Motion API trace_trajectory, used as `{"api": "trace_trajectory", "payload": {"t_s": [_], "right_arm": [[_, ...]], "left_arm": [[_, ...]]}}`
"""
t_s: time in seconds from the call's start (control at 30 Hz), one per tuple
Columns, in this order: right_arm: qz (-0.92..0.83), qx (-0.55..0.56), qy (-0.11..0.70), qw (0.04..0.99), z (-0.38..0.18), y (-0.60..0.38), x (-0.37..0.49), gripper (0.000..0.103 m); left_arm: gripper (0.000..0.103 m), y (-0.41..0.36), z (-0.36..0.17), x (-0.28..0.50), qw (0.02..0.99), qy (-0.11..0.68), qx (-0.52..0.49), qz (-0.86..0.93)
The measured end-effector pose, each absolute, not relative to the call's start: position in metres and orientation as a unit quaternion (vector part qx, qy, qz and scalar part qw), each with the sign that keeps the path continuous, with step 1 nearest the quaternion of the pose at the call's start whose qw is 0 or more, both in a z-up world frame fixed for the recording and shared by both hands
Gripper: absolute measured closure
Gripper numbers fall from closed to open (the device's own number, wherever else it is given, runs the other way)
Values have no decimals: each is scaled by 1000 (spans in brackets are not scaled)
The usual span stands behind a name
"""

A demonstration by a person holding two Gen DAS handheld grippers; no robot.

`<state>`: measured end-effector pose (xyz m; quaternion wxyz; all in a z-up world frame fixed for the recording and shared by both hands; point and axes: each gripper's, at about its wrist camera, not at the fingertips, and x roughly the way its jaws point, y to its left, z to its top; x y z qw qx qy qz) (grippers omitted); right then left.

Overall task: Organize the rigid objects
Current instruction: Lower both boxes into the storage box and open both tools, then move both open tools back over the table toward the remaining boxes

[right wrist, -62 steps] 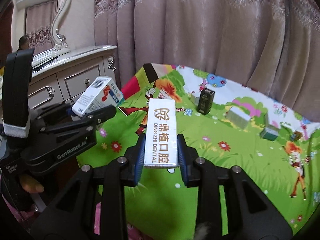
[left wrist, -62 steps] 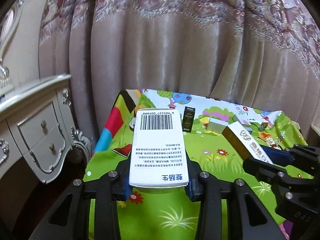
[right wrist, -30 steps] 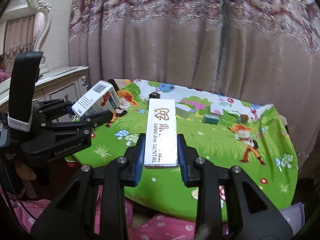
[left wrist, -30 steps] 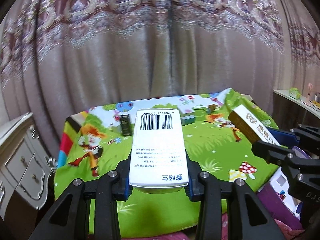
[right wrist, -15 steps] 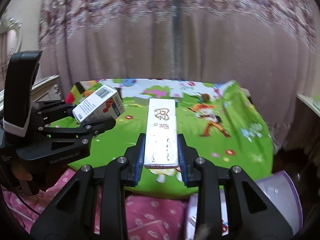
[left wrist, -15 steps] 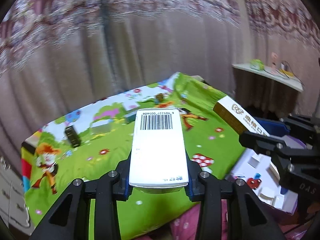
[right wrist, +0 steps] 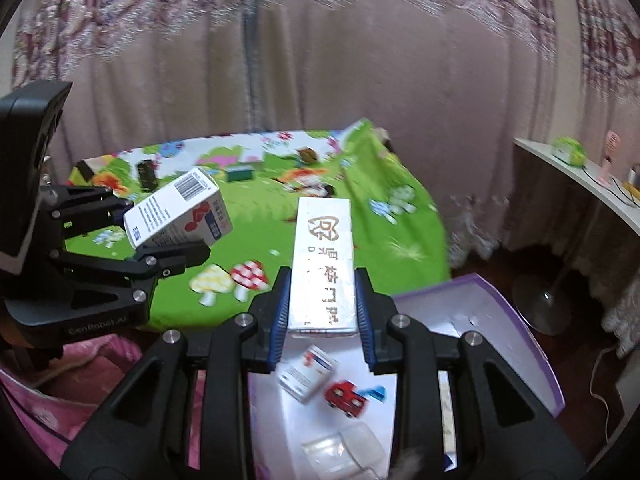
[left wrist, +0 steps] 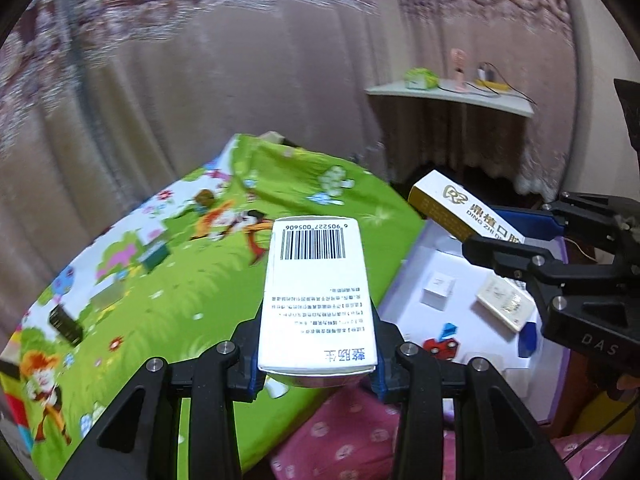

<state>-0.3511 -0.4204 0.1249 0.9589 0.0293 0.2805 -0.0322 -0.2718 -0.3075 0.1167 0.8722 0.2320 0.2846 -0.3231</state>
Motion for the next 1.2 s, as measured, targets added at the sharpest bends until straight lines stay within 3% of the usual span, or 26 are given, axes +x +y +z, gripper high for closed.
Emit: {"api": "trace_trajectory", "payload": {"t_s": [0.83,0.9,0.93,0.97,1.0,1.07,1.2], "right_arm": [[-150,66,344,925,89,-510,-377,68],[-160,72,351,920,86,-515,-377,62],[-162,76,356,917,85,-517,-376,46],[-164,79,361,914,83,-518,-375,30],[-167,80,362,913,82,-519,-374,27],[-164,80,363,914,83,-517,-371,27],[-150,63,368,916,85,-501,-359,26]], "left_arm": [[62,-398,65,-296,798,325,287,-418],[61,-396,65,-298,795,325,274,-432],[59,-395,64,-297,792,326,269,-439],[49,-393,63,-297,791,327,268,-442],[39,-391,63,-295,793,327,264,-441],[32,-385,63,-292,800,322,253,-439],[30,-366,58,-272,814,330,230,-418]]}}
